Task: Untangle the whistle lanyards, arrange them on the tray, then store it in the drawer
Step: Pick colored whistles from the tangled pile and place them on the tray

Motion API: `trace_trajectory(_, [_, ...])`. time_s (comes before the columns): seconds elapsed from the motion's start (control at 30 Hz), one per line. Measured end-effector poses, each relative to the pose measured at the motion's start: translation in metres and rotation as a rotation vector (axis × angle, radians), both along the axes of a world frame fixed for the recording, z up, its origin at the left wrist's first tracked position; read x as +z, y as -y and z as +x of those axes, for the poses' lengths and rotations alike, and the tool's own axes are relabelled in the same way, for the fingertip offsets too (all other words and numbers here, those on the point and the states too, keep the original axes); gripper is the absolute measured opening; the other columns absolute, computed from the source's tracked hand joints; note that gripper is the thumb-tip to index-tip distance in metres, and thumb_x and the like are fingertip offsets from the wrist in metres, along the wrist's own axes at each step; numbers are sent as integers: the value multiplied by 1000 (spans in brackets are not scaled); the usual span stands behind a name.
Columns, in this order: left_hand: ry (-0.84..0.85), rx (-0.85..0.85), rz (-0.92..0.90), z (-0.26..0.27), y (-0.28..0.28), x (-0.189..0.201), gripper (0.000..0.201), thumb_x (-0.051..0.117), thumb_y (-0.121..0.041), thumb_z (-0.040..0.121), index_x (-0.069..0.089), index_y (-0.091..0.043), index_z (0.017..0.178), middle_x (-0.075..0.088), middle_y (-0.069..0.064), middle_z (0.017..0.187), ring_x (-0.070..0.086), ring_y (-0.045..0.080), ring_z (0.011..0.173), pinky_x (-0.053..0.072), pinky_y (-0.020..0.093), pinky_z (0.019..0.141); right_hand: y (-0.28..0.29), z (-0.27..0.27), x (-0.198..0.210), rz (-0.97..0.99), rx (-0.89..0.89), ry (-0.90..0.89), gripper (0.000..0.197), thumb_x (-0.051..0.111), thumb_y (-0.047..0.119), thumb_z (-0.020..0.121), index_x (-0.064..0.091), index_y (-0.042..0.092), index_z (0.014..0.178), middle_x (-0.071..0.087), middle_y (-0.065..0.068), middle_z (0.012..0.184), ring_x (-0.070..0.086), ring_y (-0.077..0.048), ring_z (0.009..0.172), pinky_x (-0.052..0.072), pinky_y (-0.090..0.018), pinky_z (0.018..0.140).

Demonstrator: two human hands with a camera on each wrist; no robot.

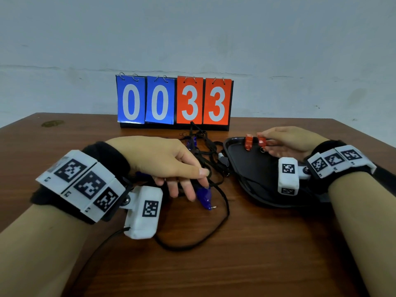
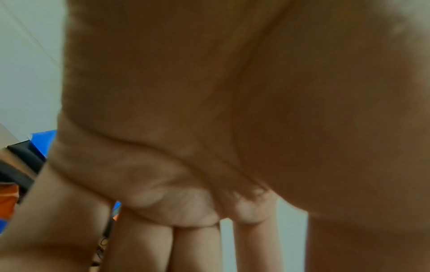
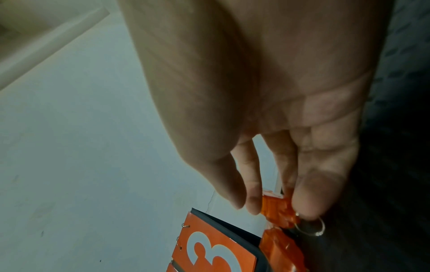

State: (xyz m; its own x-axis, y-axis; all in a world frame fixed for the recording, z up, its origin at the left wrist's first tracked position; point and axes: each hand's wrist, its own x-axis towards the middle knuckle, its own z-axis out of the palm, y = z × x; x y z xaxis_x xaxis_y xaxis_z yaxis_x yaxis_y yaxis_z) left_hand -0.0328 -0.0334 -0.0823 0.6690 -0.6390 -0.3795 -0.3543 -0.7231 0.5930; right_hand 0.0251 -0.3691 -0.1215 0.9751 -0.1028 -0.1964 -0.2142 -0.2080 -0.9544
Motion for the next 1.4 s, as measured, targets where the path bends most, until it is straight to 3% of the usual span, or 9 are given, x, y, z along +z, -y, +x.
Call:
trace_trajectory(0.2, [-15,24,-2,-1,2,1,35,49,-51,100,69,-32,120,80,-7,100,72,6,74,48,19,60,-2,0,0,-99,44,9,18,59,23,99,66,11,112,67,-4,89,59,-10,73,54,-15,55])
trace_trajectory(0.67, [2,33,3,-2,3,2,36,47,-49,102,69,-28,120,80,-4,101,72,9,76,50,19,61,-6,-1,2,-148,19,-11,13,56,23,101,63,17,110,63,-5,87,58,-12,73,54,-17,52])
trace_trajectory(0.87, [-11,32,2,-2,3,1,35,47,-49,102,68,-28,122,80,-4,103,71,10,77,51,20,63,-6,-1,1,-151,5,-20,18,56,20,101,62,11,116,59,-4,83,57,-12,71,52,-14,49])
trace_trajectory(1.2, [-19,20,12,-1,3,1,35,47,-49,102,67,-30,123,80,-6,102,72,10,80,52,20,64,-5,5,-1,-152,-35,-33,26,60,23,99,67,8,120,66,-2,104,60,-11,72,48,-15,48])
trace_trajectory(1.4, [-16,-1,22,-2,2,1,35,47,-50,102,59,-39,133,80,-8,103,75,9,83,53,23,68,-8,4,1,-183,6,-27,28,61,22,99,66,10,123,66,0,119,60,-10,75,47,-15,51])
